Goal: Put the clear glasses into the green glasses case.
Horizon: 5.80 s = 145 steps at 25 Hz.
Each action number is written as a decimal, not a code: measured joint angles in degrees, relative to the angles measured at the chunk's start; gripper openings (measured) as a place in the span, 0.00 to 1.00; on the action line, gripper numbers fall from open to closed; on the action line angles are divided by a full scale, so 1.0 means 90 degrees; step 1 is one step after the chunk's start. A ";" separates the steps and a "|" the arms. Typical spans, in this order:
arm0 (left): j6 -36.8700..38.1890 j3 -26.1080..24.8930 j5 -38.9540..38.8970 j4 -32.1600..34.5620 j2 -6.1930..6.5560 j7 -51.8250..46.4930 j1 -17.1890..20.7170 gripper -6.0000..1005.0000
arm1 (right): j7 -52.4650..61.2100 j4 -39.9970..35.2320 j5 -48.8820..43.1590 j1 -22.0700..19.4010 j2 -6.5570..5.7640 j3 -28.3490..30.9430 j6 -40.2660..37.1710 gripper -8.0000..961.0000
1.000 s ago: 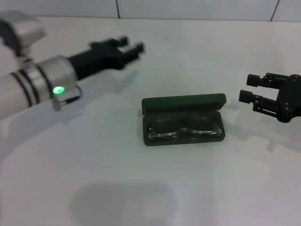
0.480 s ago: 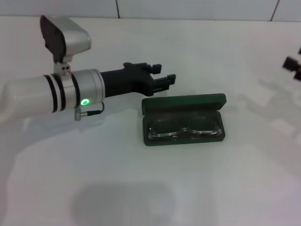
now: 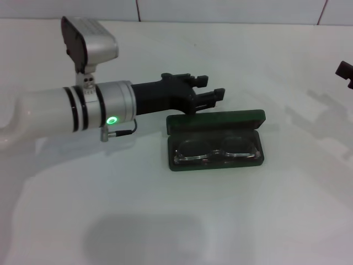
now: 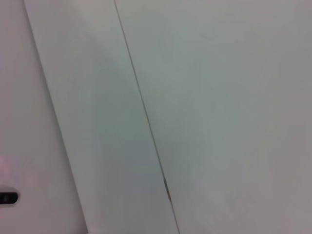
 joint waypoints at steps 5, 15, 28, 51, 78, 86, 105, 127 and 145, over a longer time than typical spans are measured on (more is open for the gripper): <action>-0.0359 0.0889 -0.0801 0.0002 -0.0016 0.0001 -0.0041 0.57 | -0.0109 0.0123 0.0002 0.0009 0.0000 -0.0002 -0.0024 0.80; -0.1207 0.1643 -0.1454 0.0234 0.0043 -0.0144 -0.0161 0.71 | -0.0272 0.0234 0.0004 -0.0051 -0.0005 0.0003 -0.0053 0.80; -0.1683 0.2222 -0.1143 0.0447 -0.0008 -0.0039 -0.0055 0.87 | -0.0296 0.0266 0.0004 -0.0077 -0.0010 0.0019 -0.0037 0.80; -0.1442 0.2598 -0.1693 0.1454 0.0053 0.0348 0.0779 0.86 | -0.0298 0.0267 0.0042 -0.0079 -0.0010 0.0013 -0.0061 0.80; -0.1208 0.3349 -0.1691 0.1405 0.0086 0.0974 0.0793 0.86 | -0.0298 0.0303 0.0004 -0.0071 -0.0015 0.0064 -0.0013 0.80; -0.0799 0.3349 -0.1780 0.1436 0.0054 0.1974 0.1271 0.86 | -0.0298 0.0303 0.0005 -0.0080 -0.0015 0.0066 -0.0009 0.80; -0.0309 0.3352 -0.2116 0.1268 0.0044 0.2877 0.1668 0.86 | -0.0249 0.0265 0.0003 -0.0086 -0.0014 0.0016 -0.0059 0.80; 0.1008 0.2747 -0.2984 0.1040 0.0079 0.3455 0.1856 0.86 | -0.0255 0.0254 0.0004 -0.0080 -0.0022 -0.0012 -0.0267 0.80; 0.3481 0.1450 -0.2526 0.0386 0.0647 0.3729 0.2194 0.86 | -0.1588 0.0229 -0.0006 0.0561 -0.0019 -0.2777 -0.1233 0.80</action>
